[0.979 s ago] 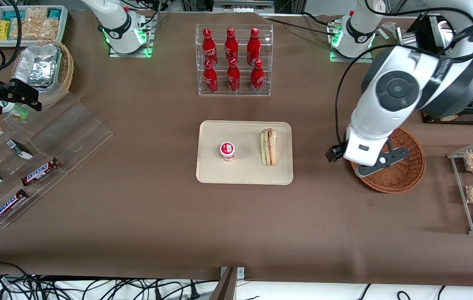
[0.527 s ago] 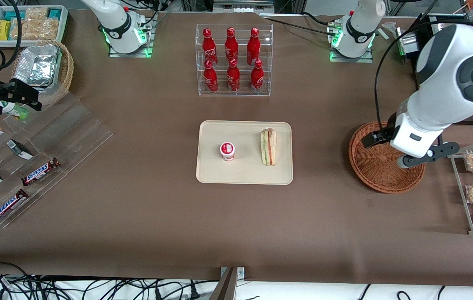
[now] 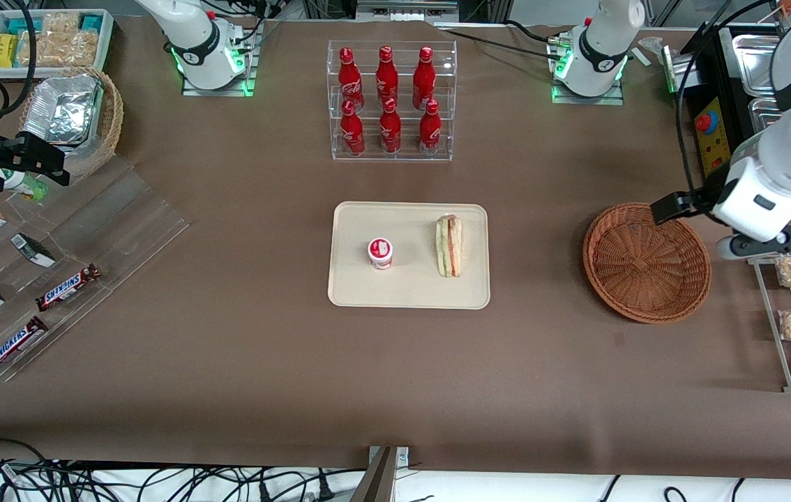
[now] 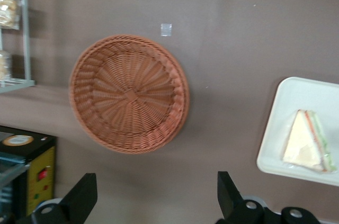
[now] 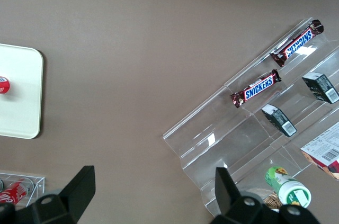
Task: Place sandwich from basket to tray
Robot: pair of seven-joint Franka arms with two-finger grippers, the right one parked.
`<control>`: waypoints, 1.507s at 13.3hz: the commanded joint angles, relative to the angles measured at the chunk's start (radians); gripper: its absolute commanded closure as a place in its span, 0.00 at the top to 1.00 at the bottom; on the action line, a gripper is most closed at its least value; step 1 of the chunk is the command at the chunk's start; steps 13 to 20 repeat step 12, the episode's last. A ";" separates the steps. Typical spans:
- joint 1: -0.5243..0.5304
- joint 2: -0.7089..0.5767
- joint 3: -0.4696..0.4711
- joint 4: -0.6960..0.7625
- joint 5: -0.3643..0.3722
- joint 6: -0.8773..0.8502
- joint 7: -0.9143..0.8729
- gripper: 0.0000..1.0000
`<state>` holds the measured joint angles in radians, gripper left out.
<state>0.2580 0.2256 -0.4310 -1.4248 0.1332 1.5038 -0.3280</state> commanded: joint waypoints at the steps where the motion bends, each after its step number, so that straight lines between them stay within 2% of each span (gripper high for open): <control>1: -0.083 -0.066 0.124 -0.014 -0.064 -0.045 0.108 1.00; 3: -0.127 -0.095 0.223 -0.017 -0.139 -0.068 0.214 1.00; 7: -0.216 -0.173 0.322 -0.091 -0.170 -0.076 0.326 1.00; 20: -0.229 -0.167 0.330 -0.083 -0.176 -0.077 0.327 1.00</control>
